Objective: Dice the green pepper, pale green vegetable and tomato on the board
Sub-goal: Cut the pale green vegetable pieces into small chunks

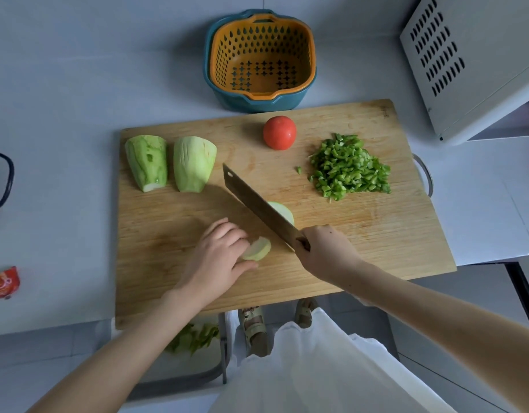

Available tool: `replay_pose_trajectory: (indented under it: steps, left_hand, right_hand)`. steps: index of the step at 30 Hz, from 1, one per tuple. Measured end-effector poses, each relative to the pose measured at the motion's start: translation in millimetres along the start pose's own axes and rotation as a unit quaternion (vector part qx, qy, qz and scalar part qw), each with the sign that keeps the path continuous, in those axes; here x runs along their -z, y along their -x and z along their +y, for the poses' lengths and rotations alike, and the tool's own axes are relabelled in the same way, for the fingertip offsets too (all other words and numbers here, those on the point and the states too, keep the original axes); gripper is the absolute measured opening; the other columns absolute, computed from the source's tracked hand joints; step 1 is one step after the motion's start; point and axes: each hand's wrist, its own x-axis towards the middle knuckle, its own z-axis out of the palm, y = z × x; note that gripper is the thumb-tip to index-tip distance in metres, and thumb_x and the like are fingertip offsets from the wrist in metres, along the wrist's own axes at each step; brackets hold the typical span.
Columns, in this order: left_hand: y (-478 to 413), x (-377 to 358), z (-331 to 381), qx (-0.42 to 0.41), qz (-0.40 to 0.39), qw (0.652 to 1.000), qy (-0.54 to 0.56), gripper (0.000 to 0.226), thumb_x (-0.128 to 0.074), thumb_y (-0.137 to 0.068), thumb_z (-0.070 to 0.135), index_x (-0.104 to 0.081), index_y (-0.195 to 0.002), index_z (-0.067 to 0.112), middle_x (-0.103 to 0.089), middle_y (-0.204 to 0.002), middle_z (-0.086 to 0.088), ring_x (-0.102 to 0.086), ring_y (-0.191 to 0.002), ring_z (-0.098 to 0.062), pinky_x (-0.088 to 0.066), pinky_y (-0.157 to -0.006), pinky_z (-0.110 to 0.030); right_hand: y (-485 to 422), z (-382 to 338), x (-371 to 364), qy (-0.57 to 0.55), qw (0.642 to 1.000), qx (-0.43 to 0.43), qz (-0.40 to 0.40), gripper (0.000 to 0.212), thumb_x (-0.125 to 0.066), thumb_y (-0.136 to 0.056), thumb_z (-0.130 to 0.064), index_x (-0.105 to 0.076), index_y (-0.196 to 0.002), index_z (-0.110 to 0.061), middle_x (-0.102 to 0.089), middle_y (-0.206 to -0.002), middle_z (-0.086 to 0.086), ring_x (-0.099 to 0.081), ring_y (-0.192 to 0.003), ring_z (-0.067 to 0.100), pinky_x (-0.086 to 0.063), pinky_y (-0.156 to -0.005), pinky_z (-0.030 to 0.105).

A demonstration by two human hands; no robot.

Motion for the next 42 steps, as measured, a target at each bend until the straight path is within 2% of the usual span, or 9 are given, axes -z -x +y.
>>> replay_pose_trajectory:
  steps: [5, 7, 9, 11, 15, 22, 32, 37, 42]
  left_hand:
    - [-7, 33, 11, 0.239, -0.068, 0.956, 0.155, 0.038, -0.059, -0.082, 0.049, -0.057, -0.069, 0.014, -0.054, -0.063, 0.004, -0.049, -0.059, -0.012, -0.030, -0.051, -0.019]
    - [-11, 40, 8, 0.388, -0.116, 0.837, 0.368, 0.037, -0.064, -0.083, 0.045, -0.063, -0.080, 0.008, -0.062, -0.074, 0.000, -0.057, -0.069, -0.014, -0.042, -0.062, -0.022]
    - [-12, 42, 2, 0.488, -0.125, 0.650, 0.569, 0.046, -0.069, -0.074, 0.040, -0.064, -0.104, 0.006, -0.068, -0.099, -0.009, -0.065, -0.092, -0.022, -0.053, -0.080, -0.036]
    - [-10, 41, -3, 0.537, -0.109, 0.519, 0.657, 0.055, -0.070, -0.068, 0.034, -0.059, -0.113, 0.004, -0.064, -0.108, -0.017, -0.064, -0.098, -0.029, -0.056, -0.075, -0.043]
    - [-6, 34, -7, 0.570, -0.067, 0.445, 0.687, 0.045, -0.067, -0.081, 0.024, -0.052, -0.116, 0.000, -0.059, -0.112, -0.023, -0.061, -0.101, -0.034, -0.056, -0.067, -0.046]
    - [-5, 29, 2, 0.551, -0.051, 0.435, 0.710, 0.020, -0.053, -0.091, 0.001, -0.054, -0.109, -0.009, -0.063, -0.104, -0.024, -0.063, -0.096, -0.032, -0.054, -0.079, -0.044]
    - [-1, 22, 15, 0.567, 0.003, 0.505, 0.651, 0.014, -0.057, -0.090, 0.004, -0.058, -0.102, -0.005, -0.065, -0.094, -0.019, -0.066, -0.088, -0.028, -0.057, -0.076, -0.038]
    - [2, 20, 11, 0.562, 0.054, 0.586, 0.581, 0.039, -0.069, -0.083, 0.008, -0.047, -0.115, 0.003, -0.061, -0.103, -0.019, -0.069, -0.083, -0.027, -0.059, -0.069, -0.037]
    - [0, 22, 14, 0.534, 0.060, 0.619, 0.573, 0.023, -0.067, -0.084, 0.006, -0.050, -0.100, 0.006, -0.062, -0.097, -0.018, -0.069, -0.074, -0.025, -0.059, -0.070, -0.039]
  right_hand:
    - [7, -3, -2, 0.003, 1.000, 0.012, 0.000, 0.039, -0.041, -0.093, -0.017, -0.033, -0.055, -0.016, -0.037, -0.053, -0.001, -0.032, -0.046, 0.014, -0.025, -0.043, 0.024]
    - [11, -3, -3, -0.003, 1.000, 0.011, 0.006, 0.039, -0.042, -0.093, -0.017, -0.033, -0.055, -0.014, -0.037, -0.052, -0.001, -0.031, -0.045, 0.013, -0.023, -0.042, 0.022]
    - [14, -3, -2, -0.015, 1.000, 0.010, 0.009, 0.038, -0.043, -0.093, -0.017, -0.035, -0.056, -0.014, -0.039, -0.052, -0.001, -0.033, -0.045, 0.014, -0.025, -0.042, 0.021]
    - [16, -2, -1, -0.030, 0.999, 0.009, 0.010, 0.035, -0.043, -0.092, -0.017, -0.038, -0.057, -0.012, -0.043, -0.053, 0.001, -0.040, -0.046, 0.016, -0.032, -0.043, 0.025]
    - [19, -2, 1, -0.034, 0.999, 0.006, 0.005, 0.033, -0.043, -0.093, -0.018, -0.042, -0.060, -0.011, -0.051, -0.058, 0.005, -0.051, -0.051, 0.022, -0.044, -0.049, 0.031]
    - [27, -7, 4, -0.033, 0.999, 0.011, 0.012, 0.032, -0.041, -0.094, -0.020, -0.045, -0.063, -0.010, -0.055, -0.060, 0.008, -0.064, -0.061, 0.033, -0.050, -0.052, 0.036]
    - [50, -29, 7, -0.005, 0.998, 0.052, 0.018, 0.032, -0.039, -0.095, -0.019, -0.045, -0.067, -0.007, -0.049, -0.058, 0.008, -0.063, -0.062, 0.032, -0.037, -0.047, 0.027]
    - [52, -38, -1, 0.014, 0.998, 0.058, 0.006, 0.036, -0.037, -0.095, -0.018, -0.034, -0.059, -0.013, -0.041, -0.055, 0.001, -0.045, -0.049, 0.020, -0.030, -0.044, 0.025]
    - [54, -44, -3, 0.037, 0.998, 0.050, -0.002, 0.038, -0.037, -0.095, -0.018, -0.031, -0.058, -0.015, -0.037, -0.055, 0.000, -0.031, -0.045, 0.013, -0.021, -0.042, 0.024]
